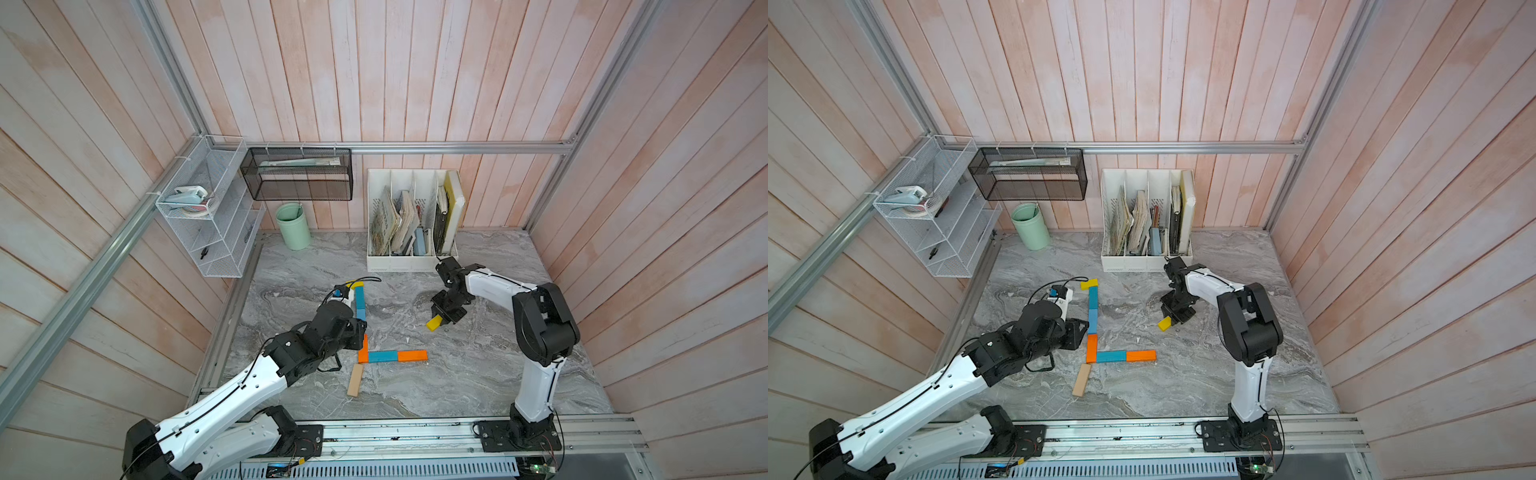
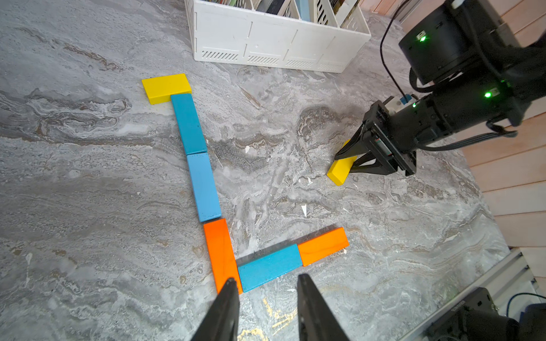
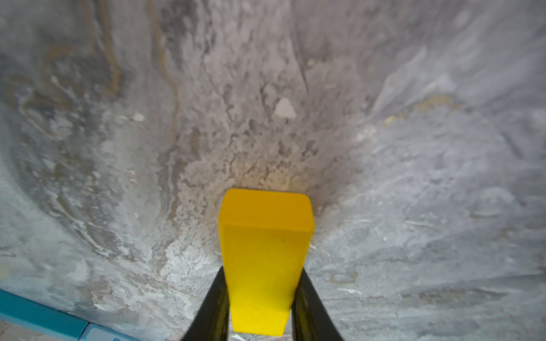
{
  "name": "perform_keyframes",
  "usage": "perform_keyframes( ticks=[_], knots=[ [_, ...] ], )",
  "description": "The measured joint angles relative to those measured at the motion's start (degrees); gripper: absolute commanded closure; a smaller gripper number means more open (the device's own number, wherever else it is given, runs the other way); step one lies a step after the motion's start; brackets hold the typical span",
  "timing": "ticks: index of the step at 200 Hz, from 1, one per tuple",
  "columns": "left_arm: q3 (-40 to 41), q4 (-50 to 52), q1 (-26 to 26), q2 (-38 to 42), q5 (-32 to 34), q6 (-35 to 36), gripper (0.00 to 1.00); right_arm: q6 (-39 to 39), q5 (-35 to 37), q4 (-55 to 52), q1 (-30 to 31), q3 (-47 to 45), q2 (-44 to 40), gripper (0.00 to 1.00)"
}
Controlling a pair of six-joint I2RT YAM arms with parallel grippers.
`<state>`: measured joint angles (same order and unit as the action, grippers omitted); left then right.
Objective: Assemble a giraffe with building blocks
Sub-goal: Pick up the building block from the center of the board, then assemble the building block at the center of the board.
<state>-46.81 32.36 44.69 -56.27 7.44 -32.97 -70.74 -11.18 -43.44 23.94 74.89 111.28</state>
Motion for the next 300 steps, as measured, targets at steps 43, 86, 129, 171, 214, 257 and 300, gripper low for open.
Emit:
perform_keyframes(
  ticks=[43, 86, 129, 171, 214, 257, 300],
  knots=[
    [0.0, -0.04, 0.0, -0.87, -0.44, 0.0, 0.63, 9.79, 6.36, -0.48, 1.62, 2.29, -0.66, 1.0],
    [0.0, -0.66, 0.0, -2.36, -1.53, 0.04, 0.63, 33.14, 10.1, -0.42, 6.93, 7.8, -12.83, 1.0],
    [-0.11, -1.64, -0.52, -3.26, -1.73, 0.72, 0.62, 53.35, 2.95, -7.87, 9.86, 11.85, -19.98, 1.0],
    [-0.44, -0.83, -1.81, -5.33, -1.95, 1.36, 0.62, 57.86, 1.16, -15.69, 21.03, -2.69, -18.27, 1.0],
    [-0.98, 0.48, -2.05, -5.22, -1.9, 1.27, 0.62, 55.49, -0.48, -16.02, 24.46, -14.73, -24.57, 1.0],
    [-1.4, 1.55, -2.05, -5.25, -1.86, 1.11, 0.63, 53.81, -2.84, -11.13, 25.83, -20.65, -30.6, 1.0],
    [-1.46, 1.62, -2.05, -5.27, -1.44, 0.81, 0.63, 51.15, -2.4, -5.46, 27.82, -26.82, -29.4, 1.0]
  ],
)
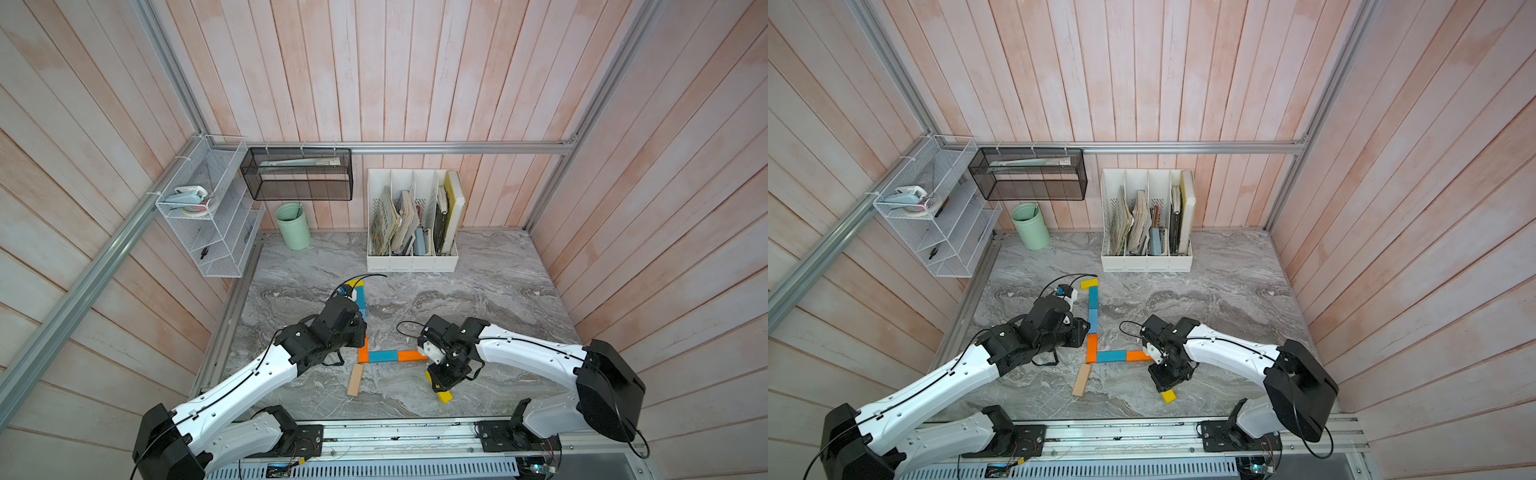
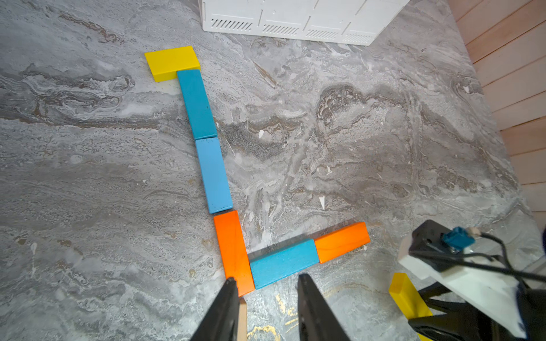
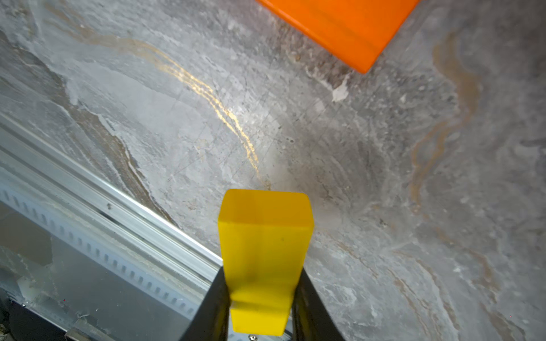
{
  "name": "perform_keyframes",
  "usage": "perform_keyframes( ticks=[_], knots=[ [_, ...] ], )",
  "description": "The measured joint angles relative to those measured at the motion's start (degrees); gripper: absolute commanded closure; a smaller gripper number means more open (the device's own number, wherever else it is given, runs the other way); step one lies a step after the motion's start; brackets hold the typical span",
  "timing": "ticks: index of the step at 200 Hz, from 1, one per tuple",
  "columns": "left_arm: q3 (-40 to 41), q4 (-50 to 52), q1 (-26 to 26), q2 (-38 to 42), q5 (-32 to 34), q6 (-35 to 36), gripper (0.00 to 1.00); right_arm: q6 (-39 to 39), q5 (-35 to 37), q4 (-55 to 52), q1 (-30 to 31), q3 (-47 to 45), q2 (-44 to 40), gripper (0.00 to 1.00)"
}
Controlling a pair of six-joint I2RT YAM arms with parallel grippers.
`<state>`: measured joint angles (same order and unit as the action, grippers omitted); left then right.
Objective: Assemble a giraffe with building blocks
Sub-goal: Assemble the building block at the center of the board.
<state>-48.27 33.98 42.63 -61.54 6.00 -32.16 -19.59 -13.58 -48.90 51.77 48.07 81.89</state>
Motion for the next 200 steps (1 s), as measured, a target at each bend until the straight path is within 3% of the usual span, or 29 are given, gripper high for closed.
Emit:
perform_keyframes(
  ticks=[59, 124, 141, 188, 200],
  knots=[
    [-1.97, 0.72, 0.0, -1.2, 0.22, 0.31, 0.62, -2.03, 5.97, 4.61, 0.22, 0.68, 4.79, 1.0],
    [-2.21, 0.85, 0.0, -1.31, 0.24, 0.94, 0.62, -2.89, 6.45, 5.25, 1.46, 1.64, 6.34, 1.0],
    [-2.21, 0.85, 0.0, -1.4, 0.24, 0.98, 0.63, -2.89, 6.45, 5.46, 1.53, 2.12, 6.99, 0.9],
    [-2.21, 0.85, 0.0, -1.4, 0.26, 1.14, 0.62, -2.91, 6.45, 5.35, 1.79, 2.21, 7.69, 0.76],
    [-2.21, 0.85, 0.0, -1.4, 0.26, 1.14, 0.62, -2.91, 6.45, 5.25, 1.86, 2.21, 7.69, 0.64]
  ],
)
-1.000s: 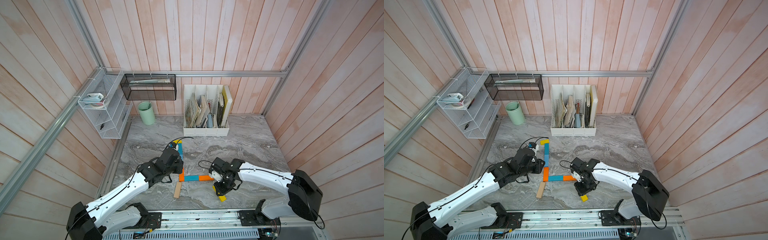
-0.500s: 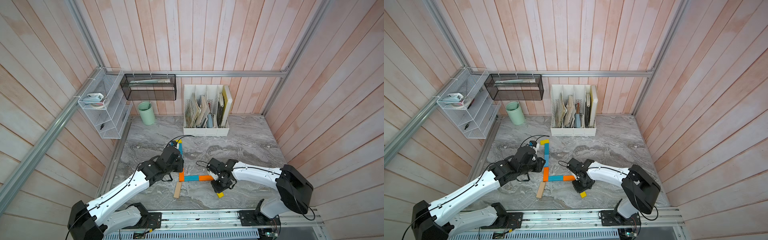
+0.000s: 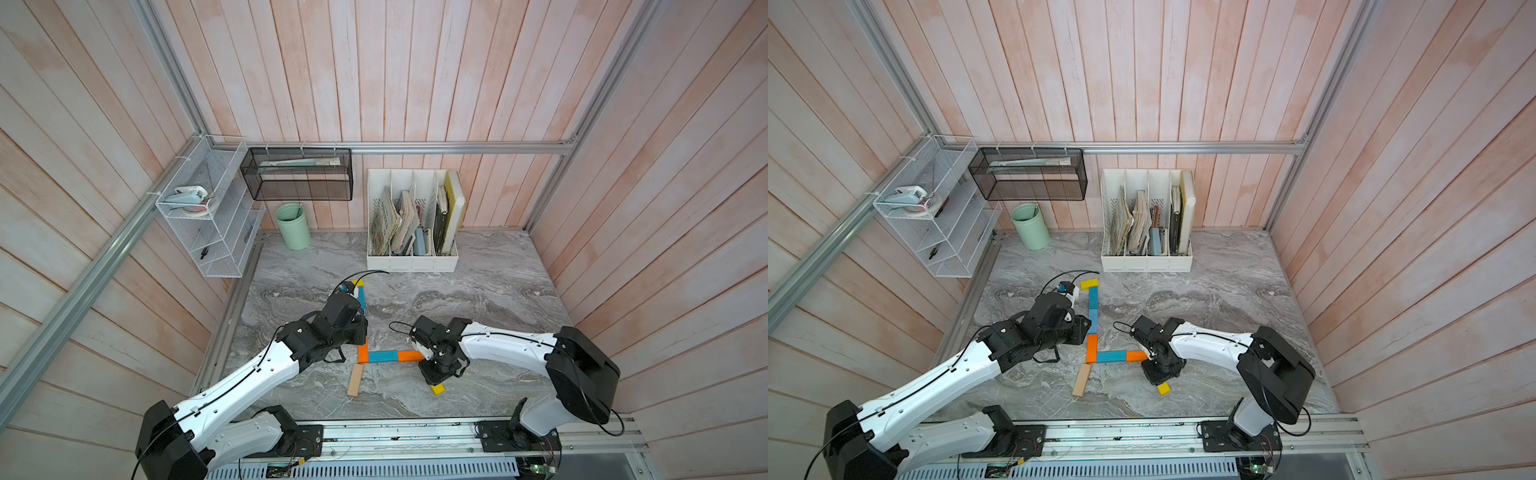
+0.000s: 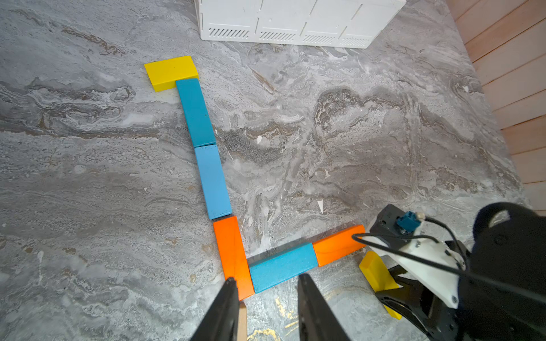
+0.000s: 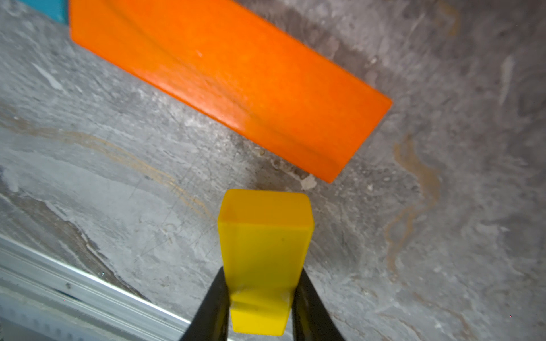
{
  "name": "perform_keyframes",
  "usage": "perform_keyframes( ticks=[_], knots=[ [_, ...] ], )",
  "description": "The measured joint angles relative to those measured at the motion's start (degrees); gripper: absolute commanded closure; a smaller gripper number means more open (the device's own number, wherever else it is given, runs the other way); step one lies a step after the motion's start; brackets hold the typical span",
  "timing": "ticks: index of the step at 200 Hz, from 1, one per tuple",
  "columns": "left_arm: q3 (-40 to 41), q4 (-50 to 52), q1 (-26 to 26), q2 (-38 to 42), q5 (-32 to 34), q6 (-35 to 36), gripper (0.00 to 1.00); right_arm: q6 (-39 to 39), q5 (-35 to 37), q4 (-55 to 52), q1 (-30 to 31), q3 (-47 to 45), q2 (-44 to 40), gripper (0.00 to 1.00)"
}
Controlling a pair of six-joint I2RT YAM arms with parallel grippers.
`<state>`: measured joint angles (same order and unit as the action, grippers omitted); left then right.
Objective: Assemble a giraffe with building blocks
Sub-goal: Assemble the building block at the center of the board, then adjust the building block at the center of the board.
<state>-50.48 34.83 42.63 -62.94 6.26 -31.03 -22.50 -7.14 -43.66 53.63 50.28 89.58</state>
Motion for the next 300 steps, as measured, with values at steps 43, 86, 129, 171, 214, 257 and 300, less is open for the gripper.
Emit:
perform_keyframes(
  ticks=[43, 86, 129, 171, 214, 257, 300],
  knots=[
    [0.0, -0.02, 0.0, 0.0, -0.02, 0.0, 0.62, -0.55, 0.46, -0.31, 0.74, 0.11, 0.0, 0.24],
    [0.02, 0.35, -0.04, -0.02, 0.26, -0.07, 0.63, -1.51, 2.78, -1.55, 1.01, 1.75, -2.19, 0.14],
    [2.58, 3.08, -0.2, -2.47, -0.11, -2.19, 0.69, -1.79, 7.52, -3.41, 1.01, 11.06, -13.77, 0.02],
    [4.42, 8.39, 4.96, -5.16, -1.44, -8.24, 0.86, -2.01, 8.55, 0.0, 1.01, 8.83, -19.85, 0.31],
    [6.23, 13.64, 5.92, -4.81, 0.0, -17.22, 1.0, -3.19, 7.89, 2.99, 1.01, 1.6, -18.67, 0.59],
    [11.54, 14.08, 6.6, -4.5, -0.5, -22.88, 1.0, -2.73, 7.89, 5.53, 0.63, -2.08, -21.79, 0.52],
    [13.2, 13.66, 9.18, -6.27, -0.87, -25.9, 1.0, -2.34, 7.61, 6.71, -2.43, -4.35, -26.47, 0.52]
  ],
)
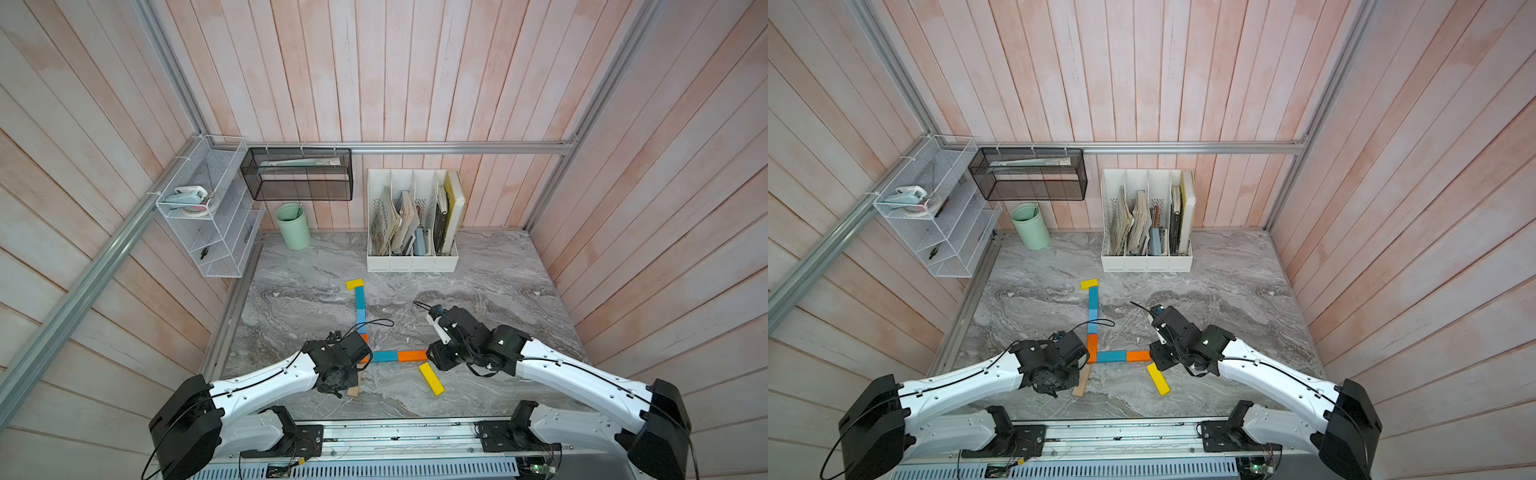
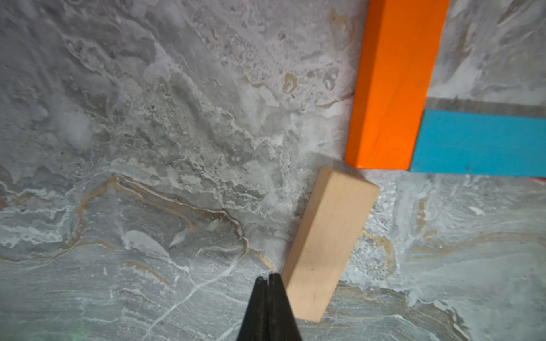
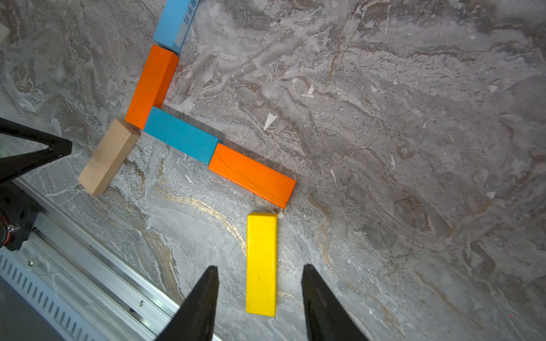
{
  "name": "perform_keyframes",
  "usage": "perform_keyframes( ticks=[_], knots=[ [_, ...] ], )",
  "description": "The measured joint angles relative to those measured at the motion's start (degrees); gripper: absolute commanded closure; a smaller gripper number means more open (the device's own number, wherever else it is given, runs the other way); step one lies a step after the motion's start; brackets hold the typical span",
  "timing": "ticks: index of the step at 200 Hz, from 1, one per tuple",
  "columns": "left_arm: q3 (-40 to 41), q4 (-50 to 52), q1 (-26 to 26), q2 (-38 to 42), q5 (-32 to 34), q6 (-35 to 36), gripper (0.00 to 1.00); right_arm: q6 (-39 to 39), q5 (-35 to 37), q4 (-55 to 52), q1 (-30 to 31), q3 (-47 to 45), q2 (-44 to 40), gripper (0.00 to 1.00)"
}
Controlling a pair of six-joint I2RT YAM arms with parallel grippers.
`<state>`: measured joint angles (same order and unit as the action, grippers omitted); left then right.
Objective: Assemble a giraffe with building blocks
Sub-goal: Adjust the building block at the center of the board.
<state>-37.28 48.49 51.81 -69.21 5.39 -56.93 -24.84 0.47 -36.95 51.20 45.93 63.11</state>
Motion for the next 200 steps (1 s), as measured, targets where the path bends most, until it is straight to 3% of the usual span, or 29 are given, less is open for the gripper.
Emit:
perform_keyframes(
  ticks=[200],
  knots=[
    [1.49, -8.87, 0.57, -7.19, 2.14, 1.86, 1.0, -0.02, -3.15, 1.01, -1.01, -1.01, 0.52, 0.58]
  ],
)
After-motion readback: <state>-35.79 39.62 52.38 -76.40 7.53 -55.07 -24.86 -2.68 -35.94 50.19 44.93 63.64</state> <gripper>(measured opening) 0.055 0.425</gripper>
